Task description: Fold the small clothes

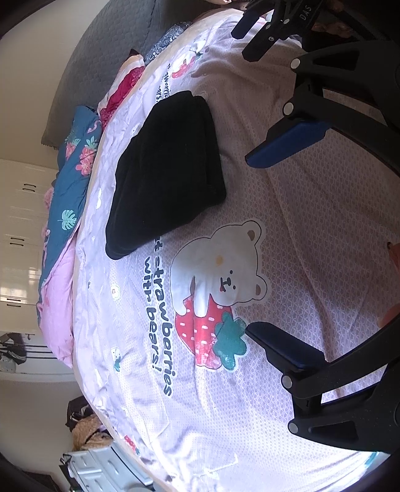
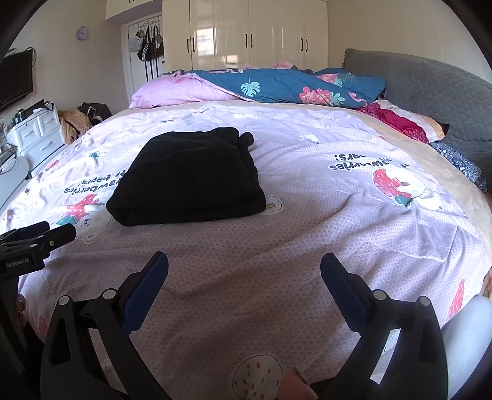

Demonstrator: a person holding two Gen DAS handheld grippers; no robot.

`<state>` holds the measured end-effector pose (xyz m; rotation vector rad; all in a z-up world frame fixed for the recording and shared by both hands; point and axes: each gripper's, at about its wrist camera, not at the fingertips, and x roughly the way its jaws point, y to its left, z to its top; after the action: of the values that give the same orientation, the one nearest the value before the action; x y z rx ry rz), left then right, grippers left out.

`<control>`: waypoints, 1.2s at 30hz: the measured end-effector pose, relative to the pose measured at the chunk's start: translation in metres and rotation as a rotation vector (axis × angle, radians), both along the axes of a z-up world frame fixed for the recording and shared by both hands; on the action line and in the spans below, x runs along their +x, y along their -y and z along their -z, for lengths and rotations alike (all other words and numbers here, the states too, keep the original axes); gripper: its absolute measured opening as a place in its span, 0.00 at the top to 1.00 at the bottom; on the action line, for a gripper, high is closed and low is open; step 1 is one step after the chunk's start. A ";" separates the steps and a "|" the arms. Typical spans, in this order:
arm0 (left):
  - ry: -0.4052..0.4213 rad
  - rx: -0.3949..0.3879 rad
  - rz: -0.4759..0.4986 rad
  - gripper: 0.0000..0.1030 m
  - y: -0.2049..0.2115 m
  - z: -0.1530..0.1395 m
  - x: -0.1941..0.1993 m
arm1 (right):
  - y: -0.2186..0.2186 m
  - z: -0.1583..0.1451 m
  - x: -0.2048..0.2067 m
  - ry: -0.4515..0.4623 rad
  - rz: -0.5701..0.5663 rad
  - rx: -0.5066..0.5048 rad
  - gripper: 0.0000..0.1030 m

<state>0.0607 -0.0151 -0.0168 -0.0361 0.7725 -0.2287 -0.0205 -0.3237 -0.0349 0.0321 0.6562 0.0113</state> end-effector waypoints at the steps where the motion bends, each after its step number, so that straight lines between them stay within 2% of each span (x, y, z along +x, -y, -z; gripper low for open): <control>1: 0.000 0.001 -0.001 0.09 0.000 0.000 0.000 | 0.000 0.000 0.000 -0.001 0.002 0.001 0.04; 36: -0.007 0.024 -0.015 0.09 0.001 0.001 -0.001 | -0.004 0.004 -0.002 -0.014 0.007 0.013 0.04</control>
<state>0.0601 -0.0157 -0.0180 -0.0201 0.7819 -0.2052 -0.0222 -0.3202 -0.0387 0.0473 0.6698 0.0083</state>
